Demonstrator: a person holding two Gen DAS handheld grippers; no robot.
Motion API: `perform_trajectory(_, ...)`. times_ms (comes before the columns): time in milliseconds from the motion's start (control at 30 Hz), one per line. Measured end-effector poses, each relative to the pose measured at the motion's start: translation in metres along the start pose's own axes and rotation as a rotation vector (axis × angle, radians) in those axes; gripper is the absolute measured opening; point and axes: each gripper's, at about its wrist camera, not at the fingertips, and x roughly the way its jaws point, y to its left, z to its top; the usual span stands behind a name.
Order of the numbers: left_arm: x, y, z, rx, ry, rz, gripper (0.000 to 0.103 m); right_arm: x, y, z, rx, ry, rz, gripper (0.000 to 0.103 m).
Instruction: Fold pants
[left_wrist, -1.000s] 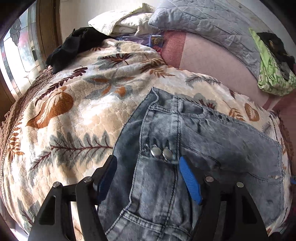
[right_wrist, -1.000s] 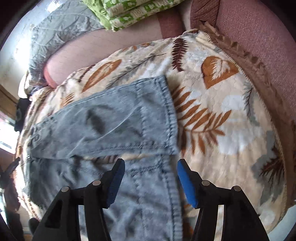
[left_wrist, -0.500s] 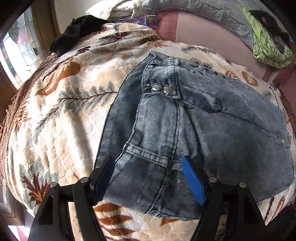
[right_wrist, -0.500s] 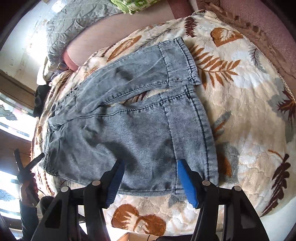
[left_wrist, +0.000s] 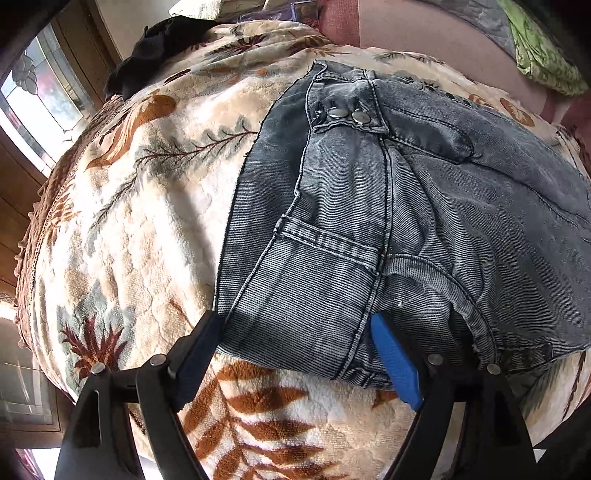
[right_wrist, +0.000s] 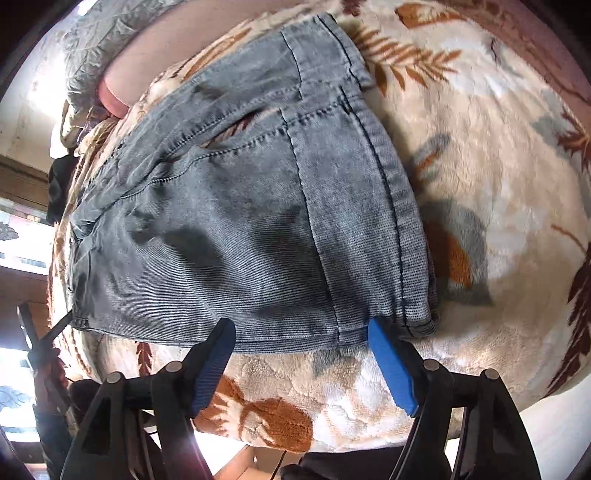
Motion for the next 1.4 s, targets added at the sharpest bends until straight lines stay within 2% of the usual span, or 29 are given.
perform_trajectory(67, -0.015, 0.004, 0.003, -0.033, -0.035, -0.055, 0.083, -0.015, 0.009, 0.002, -0.026, -0.037, 0.044, 0.079)
perform_trajectory(233, -0.057, 0.015, 0.022, -0.111, -0.179, -0.097, 0.083, -0.056, 0.013, 0.016, 0.024, -0.216, 0.113, 0.079)
perform_trajectory(333, -0.074, 0.018, 0.038, -0.165, -0.254, -0.135, 0.083, -0.067, 0.020, 0.029, 0.027, -0.287, 0.084, 0.079)
perform_trajectory(400, -0.077, 0.014, 0.056, -0.175, -0.269, -0.153, 0.083, -0.065, 0.023, 0.040, 0.025, -0.295, 0.076, 0.079)
perform_trajectory(600, -0.052, 0.018, 0.100, -0.202, -0.211, -0.225, 0.083, -0.060, 0.002, 0.088, 0.079, -0.281, 0.131, 0.079)
perform_trajectory(800, -0.011, 0.022, 0.156, -0.209, -0.147, -0.246, 0.083, -0.046, -0.020, 0.180, 0.099, -0.238, 0.133, 0.079)
perform_trajectory(900, 0.010, 0.017, 0.186, -0.197, -0.122, -0.218, 0.083, -0.029, -0.030, 0.230, 0.121, -0.207, 0.102, 0.079)
perform_trajectory(1033, 0.035, 0.000, 0.223, -0.152, -0.103, -0.218, 0.083, 0.002, -0.032, 0.277, 0.093, -0.172, 0.008, 0.077)
perform_trajectory(1100, 0.047, -0.006, 0.238, -0.144, -0.089, -0.219, 0.083, 0.017, -0.033, 0.292, 0.068, -0.154, -0.027, 0.069)
perform_trajectory(1233, 0.074, -0.009, 0.263, -0.155, -0.050, -0.252, 0.083, 0.039, -0.038, 0.304, 0.055, -0.127, -0.048, 0.069)
perform_trajectory(1333, 0.091, -0.004, 0.279, -0.178, -0.038, -0.240, 0.083, 0.047, -0.037, 0.306, 0.029, -0.111, -0.048, 0.059)
perform_trajectory(1400, 0.101, 0.003, 0.286, -0.221, -0.018, -0.259, 0.083, 0.050, -0.037, 0.307, 0.019, -0.109, -0.051, 0.054)
